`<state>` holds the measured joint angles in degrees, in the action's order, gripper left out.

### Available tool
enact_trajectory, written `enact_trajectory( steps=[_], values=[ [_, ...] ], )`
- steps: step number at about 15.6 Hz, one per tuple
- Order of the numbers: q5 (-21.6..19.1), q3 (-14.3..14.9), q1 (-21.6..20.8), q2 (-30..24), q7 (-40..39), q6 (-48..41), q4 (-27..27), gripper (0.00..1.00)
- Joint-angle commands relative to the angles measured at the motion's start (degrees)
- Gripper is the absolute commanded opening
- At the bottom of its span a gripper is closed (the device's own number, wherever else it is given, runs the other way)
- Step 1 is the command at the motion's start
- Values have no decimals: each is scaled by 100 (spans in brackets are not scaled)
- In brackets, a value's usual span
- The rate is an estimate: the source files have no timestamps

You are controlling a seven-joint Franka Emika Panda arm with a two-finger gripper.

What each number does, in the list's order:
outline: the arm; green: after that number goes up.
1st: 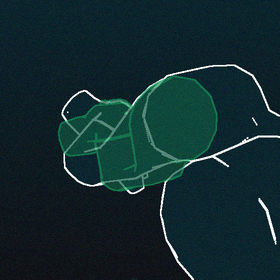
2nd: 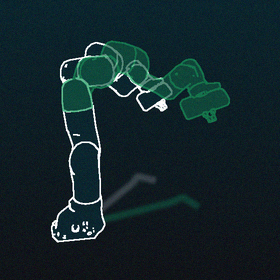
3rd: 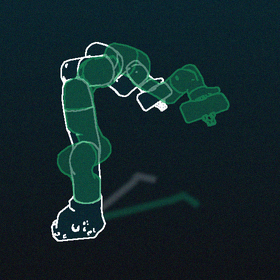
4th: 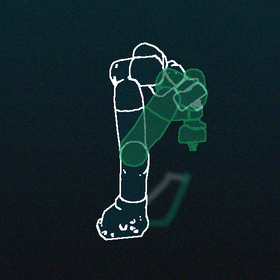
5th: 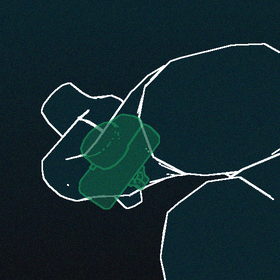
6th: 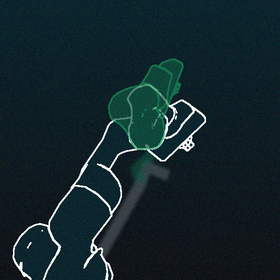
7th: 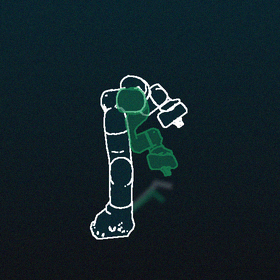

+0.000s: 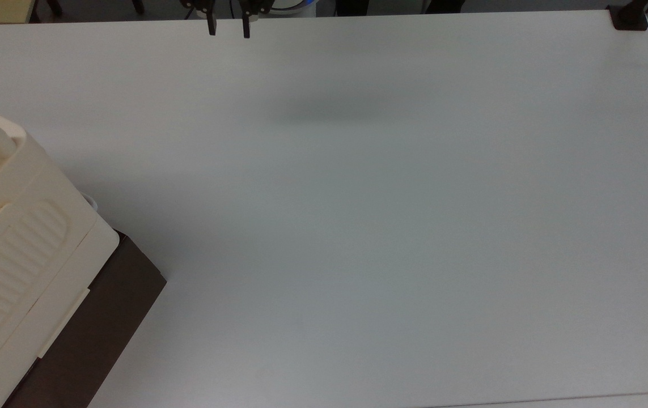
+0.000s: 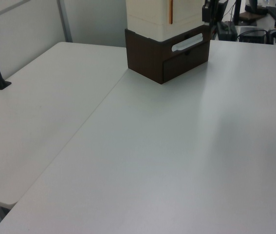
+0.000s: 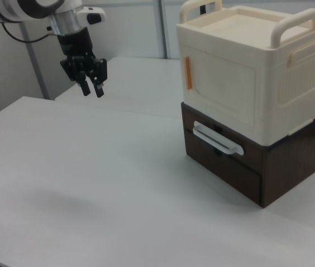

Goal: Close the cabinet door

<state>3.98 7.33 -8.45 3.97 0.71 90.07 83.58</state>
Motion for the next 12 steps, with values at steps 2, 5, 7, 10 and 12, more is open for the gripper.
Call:
enact_trajectory(
  steps=[2,5,7,10,12],
  values=[
    [120,-3,27,-107,122,-174,124,100],
    [120,-3,19,-80,139,-174,124,100],
    [120,-3,19,-72,140,-182,124,100],
    [120,-3,10,-45,157,-182,124,100],
    [120,-3,-16,-45,262,-182,132,100]
  ],
)
